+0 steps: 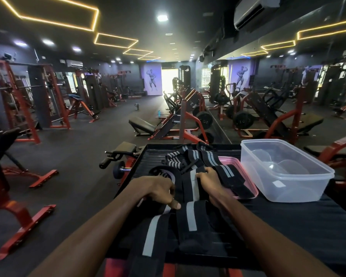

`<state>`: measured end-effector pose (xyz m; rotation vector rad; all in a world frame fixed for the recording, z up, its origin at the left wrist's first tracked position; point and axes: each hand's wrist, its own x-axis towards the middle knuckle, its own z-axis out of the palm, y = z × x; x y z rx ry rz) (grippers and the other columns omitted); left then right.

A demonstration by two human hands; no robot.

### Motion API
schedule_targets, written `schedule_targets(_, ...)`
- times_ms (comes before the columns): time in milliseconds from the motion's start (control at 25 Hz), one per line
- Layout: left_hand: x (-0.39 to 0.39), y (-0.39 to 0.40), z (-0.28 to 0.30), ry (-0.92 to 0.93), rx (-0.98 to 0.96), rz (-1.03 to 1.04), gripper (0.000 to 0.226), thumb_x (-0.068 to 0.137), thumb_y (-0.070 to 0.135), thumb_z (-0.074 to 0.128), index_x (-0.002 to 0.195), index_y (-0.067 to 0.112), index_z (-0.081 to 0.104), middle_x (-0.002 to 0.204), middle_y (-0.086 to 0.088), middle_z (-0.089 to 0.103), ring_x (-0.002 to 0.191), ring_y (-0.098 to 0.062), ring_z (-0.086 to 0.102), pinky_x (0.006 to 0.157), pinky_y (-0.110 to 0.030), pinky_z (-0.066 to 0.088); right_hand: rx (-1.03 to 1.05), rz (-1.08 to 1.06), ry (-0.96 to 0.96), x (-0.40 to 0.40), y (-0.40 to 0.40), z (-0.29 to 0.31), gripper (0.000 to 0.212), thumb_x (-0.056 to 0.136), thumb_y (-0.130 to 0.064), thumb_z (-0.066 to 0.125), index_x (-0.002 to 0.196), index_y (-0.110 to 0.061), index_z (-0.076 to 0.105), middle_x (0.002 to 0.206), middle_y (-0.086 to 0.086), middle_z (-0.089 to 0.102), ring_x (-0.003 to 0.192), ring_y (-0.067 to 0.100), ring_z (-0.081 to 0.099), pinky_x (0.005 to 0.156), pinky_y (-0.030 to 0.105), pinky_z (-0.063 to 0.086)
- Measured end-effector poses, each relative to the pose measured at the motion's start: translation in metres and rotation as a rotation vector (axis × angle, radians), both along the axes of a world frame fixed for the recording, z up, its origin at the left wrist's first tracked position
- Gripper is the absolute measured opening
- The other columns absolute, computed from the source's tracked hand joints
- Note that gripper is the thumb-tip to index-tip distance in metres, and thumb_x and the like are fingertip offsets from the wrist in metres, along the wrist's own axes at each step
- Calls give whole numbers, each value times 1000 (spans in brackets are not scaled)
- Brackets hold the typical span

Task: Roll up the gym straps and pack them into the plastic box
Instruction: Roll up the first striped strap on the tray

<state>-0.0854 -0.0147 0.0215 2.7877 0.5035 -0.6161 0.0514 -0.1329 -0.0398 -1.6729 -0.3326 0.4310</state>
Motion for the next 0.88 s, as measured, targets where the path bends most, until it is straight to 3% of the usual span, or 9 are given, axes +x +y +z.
schedule_targets(160,11,5,-30,-183,-60,-18,65,93,51,52,149,25,32,151,-8,39,135,-28,41,113,-44,33,-20,-5,-44,4,-6,3,27,85,-7,56,112,-9,61,105,10,71,93,22,67,83,38,56)
schedule_targets(280,15,12,-54,-159,65,1,63,99,50,38,156,29,18,163,-10,19,148,-36,15,119,-46,17,-29,21,-13,5,-14,9,15,90,-6,54,104,-6,60,99,13,71,85,19,66,66,31,51)
schedule_targets(360,17,20,-66,-83,127,50,63,99,48,36,156,33,14,165,-6,14,150,-38,6,120,-50,14,-58,80,24,2,-17,13,8,94,-4,53,90,-7,58,80,8,68,69,14,63,53,25,45)
schedule_targets(400,17,23,-68,-64,149,62,61,98,48,36,154,33,19,164,-5,16,149,-38,8,119,-52,17,-59,115,42,2,-18,13,13,94,-2,53,84,-9,57,71,5,66,61,13,62,48,22,45)
schedule_targets(480,24,25,-65,-109,202,87,53,92,43,39,142,26,42,155,-10,35,141,-38,32,112,-52,33,-63,151,65,1,-20,12,17,94,0,55,80,-9,57,62,2,64,52,10,62,45,21,46)
schedule_targets(600,34,15,-44,-314,223,231,38,90,34,43,116,12,60,129,-16,57,115,-37,57,96,-45,48,16,99,39,-2,-25,13,15,93,-2,54,81,-6,62,66,4,67,55,11,65,48,21,48)
schedule_targets(680,41,10,-33,-466,17,349,28,87,25,45,96,5,63,109,-20,66,95,-36,65,81,-38,53,124,1,44,-1,-26,14,9,91,-6,56,86,-4,63,76,9,70,66,17,67,57,26,51)
schedule_targets(760,49,3,-29,-630,-373,520,28,86,17,44,84,-2,65,81,-20,73,66,-33,67,60,-32,52,231,-77,53,0,-27,16,12,89,-9,58,95,0,64,86,14,72,76,22,67,67,31,52)
schedule_targets(880,61,-13,-24,-762,-807,715,39,96,37,49,82,3,62,58,-10,66,42,-23,58,44,-27,47,299,-90,41,-1,-32,18,9,86,-7,58,87,-2,65,81,9,68,75,21,63,68,32,49)
